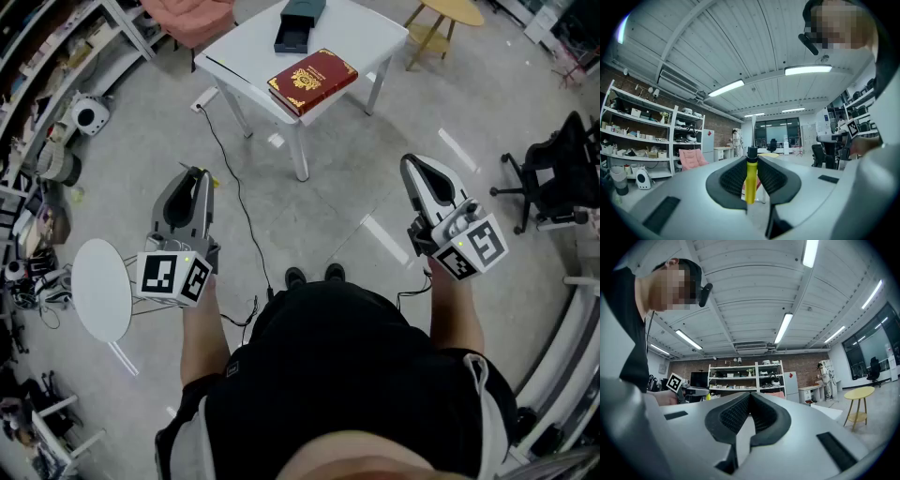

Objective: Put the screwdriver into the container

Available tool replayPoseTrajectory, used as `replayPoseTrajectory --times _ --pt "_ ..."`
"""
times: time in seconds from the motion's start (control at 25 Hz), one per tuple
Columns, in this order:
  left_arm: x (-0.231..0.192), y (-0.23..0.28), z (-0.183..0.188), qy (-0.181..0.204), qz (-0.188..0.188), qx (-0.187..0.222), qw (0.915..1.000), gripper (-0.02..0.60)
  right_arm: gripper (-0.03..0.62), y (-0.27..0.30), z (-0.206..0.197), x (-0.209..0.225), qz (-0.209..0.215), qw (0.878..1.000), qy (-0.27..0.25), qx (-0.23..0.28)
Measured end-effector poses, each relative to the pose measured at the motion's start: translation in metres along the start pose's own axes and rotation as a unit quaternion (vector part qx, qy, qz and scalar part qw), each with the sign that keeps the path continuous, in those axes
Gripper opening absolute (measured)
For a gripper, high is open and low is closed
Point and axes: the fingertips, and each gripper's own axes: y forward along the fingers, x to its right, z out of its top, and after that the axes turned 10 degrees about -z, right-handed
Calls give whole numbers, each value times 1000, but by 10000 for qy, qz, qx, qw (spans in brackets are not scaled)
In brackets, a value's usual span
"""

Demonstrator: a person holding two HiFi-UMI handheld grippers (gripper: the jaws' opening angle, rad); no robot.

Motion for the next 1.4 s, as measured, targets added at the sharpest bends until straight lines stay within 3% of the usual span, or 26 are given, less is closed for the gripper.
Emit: replayPoseTrajectory --times 1.04,1.4 --pt "-40 -46 -21 -282 -254 113 9992 78 29 20 0 -72 -50 10000 -68 4" --pt "-33 -21 -27 -339 -441 53 9984 78 31 15 -1 -51 -208 9998 22 7"
